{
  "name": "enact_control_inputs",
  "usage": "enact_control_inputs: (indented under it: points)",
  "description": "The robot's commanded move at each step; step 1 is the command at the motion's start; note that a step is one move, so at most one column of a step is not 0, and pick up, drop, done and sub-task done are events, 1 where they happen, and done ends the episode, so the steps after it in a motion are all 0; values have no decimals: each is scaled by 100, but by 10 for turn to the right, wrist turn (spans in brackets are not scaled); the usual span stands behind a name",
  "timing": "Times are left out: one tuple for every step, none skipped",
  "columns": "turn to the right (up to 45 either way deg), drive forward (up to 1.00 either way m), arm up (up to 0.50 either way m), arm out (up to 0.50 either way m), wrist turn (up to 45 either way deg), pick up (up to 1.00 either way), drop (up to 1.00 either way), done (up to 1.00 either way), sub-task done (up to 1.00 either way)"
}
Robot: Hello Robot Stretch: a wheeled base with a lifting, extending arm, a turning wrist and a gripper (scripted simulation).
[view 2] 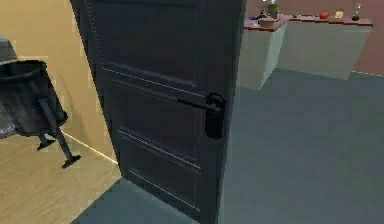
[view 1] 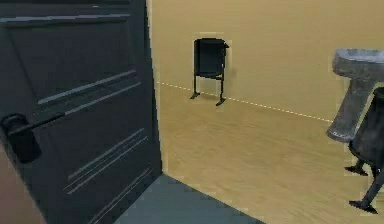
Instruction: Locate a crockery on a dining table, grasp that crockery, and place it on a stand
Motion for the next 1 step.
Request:
enact_control_inputs:
  points:
    - [150,0,0,0,0,0,0,0,0]
